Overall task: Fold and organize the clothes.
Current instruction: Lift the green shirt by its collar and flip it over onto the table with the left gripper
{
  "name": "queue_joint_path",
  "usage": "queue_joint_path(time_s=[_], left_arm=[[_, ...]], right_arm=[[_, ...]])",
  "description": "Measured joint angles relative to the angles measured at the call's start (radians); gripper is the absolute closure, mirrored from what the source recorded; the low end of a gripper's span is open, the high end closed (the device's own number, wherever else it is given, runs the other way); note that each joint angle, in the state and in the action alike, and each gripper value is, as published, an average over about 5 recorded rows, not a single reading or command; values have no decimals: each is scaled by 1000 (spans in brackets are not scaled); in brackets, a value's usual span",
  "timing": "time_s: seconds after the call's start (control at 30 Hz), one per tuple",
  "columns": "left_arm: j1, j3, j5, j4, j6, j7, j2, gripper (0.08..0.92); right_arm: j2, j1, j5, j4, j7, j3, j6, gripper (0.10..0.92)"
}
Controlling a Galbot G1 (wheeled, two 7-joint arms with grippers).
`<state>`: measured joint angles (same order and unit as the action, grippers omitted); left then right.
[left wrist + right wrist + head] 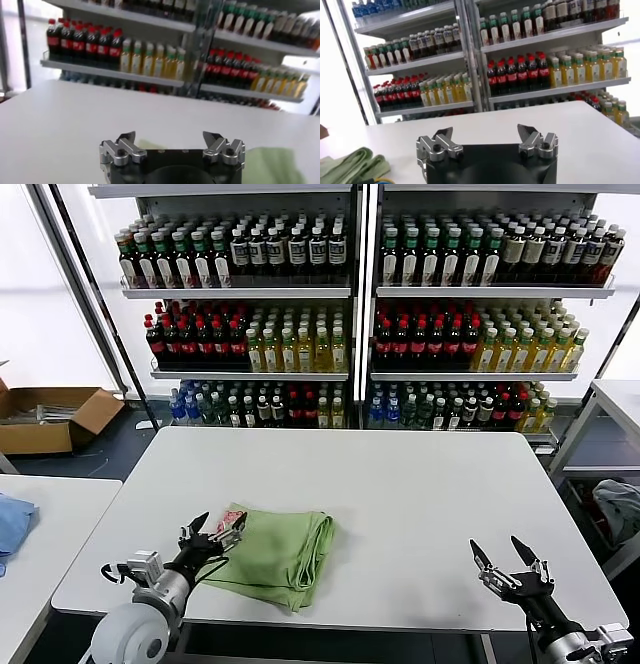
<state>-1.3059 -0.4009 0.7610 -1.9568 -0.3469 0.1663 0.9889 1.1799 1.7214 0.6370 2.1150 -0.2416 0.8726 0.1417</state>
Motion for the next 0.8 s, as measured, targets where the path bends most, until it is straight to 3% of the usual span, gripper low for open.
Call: queue_joint_path(time_s=[0.33,0.8], left_arm=[[28,33,0,104,-27,-33,8,189],[47,79,-25,170,-23,-51,36,571]], right_arm=[[-31,2,39,-11,-6,57,6,203],[-50,-10,75,-12,-12,91,11,203]])
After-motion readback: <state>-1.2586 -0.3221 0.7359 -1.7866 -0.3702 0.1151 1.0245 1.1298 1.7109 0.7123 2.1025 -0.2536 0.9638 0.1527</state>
